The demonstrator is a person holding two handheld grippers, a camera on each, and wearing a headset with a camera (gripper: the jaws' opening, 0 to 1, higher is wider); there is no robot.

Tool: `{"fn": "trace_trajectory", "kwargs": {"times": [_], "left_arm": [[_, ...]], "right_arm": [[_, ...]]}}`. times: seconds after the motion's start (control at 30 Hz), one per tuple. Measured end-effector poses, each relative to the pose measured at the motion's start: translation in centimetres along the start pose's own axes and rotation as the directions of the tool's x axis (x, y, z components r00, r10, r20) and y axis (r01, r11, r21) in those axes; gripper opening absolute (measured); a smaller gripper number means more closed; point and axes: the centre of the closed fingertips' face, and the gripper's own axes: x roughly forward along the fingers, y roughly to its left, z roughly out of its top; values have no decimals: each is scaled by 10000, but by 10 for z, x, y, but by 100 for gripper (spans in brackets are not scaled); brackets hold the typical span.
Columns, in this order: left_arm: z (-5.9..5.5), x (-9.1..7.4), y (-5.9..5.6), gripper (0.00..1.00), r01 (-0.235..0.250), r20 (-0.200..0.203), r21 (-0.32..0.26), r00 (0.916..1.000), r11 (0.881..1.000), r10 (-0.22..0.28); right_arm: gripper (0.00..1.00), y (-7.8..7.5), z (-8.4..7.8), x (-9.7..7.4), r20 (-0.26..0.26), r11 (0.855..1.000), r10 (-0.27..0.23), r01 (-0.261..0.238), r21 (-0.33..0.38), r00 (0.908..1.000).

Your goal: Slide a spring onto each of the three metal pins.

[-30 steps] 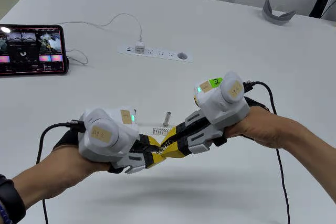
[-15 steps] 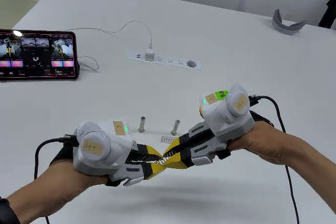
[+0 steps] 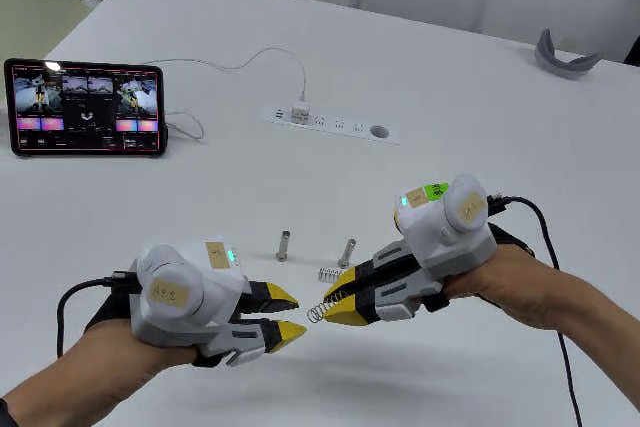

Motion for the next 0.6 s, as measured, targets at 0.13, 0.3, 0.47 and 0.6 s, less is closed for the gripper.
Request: {"fn": "trace_trajectory", "kwargs": {"times": [0.13,0.3,0.47,0.6], "left_arm": [[-7,-3,5,20,-268,-39,-218,9996,9994,267],[-14,-8,14,23,-657,-62,-464,9978,9968,655],[-22,-13,24,28,-1103,-148,-741,9939,9911,1095],[-27,-18,31,30,-1437,-172,-1048,9896,9841,1427]], "right_arm": [[12,-5,-3,0,-101,9999,-97,97,28,9999],[12,-15,-6,1,-208,9996,-290,291,53,9994],[12,-20,-5,3,-260,9995,-299,300,32,9992],[12,-27,-5,7,-365,9992,-407,406,-36,9985]]}}
